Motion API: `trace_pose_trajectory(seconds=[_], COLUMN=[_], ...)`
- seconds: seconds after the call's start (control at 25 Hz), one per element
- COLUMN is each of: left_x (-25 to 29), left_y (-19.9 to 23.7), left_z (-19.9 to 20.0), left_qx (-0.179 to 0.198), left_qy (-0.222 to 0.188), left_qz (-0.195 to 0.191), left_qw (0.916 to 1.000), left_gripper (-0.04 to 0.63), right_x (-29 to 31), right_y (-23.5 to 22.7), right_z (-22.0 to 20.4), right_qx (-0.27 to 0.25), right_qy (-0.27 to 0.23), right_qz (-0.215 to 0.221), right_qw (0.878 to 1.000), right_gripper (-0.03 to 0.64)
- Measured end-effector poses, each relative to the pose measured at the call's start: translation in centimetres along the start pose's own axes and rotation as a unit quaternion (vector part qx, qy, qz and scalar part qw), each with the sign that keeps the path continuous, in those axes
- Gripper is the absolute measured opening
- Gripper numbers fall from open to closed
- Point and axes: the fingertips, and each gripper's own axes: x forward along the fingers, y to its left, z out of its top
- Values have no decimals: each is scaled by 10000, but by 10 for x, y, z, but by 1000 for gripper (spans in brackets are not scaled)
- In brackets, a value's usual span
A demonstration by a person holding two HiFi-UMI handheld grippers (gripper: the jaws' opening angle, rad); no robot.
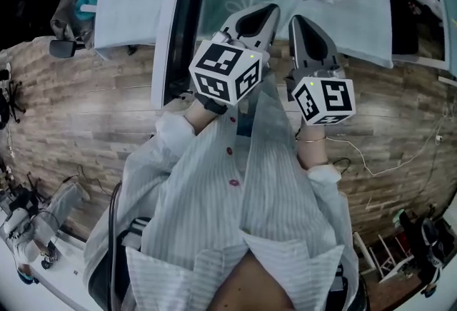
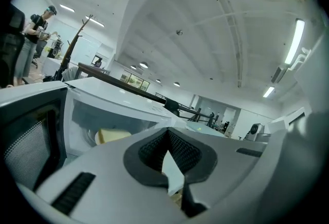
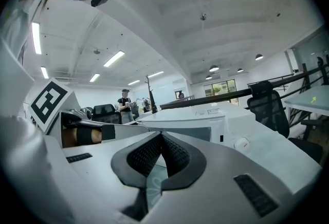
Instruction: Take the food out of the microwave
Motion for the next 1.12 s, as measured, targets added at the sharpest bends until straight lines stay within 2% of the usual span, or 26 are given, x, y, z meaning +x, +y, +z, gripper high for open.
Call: trace_pose_trajectory(seconds=[0.36, 0.68, 0.88, 1.12], left_x=[52, 69, 68, 67], left_y=[20, 37, 48, 60], left_z=[21, 19, 16, 15], left_qx=[-175, -501, -648, -730], left_qy=[-306, -411, -390, -324], left_qz=[706, 1227, 1401, 1421], left_qw=[9969, 9903, 9872, 9866], left_gripper=[8, 8, 8, 8], right_x=[43, 64, 74, 83], right_y=[-39, -59, -60, -54], right_z=[14, 14, 11, 11], right_qx=[-92, -157, -77, -51], right_qy=[243, 420, 483, 526], right_qz=[779, 1253, 1395, 1428], right_qw=[9966, 9911, 9890, 9883], right_gripper=[29, 30, 30, 30])
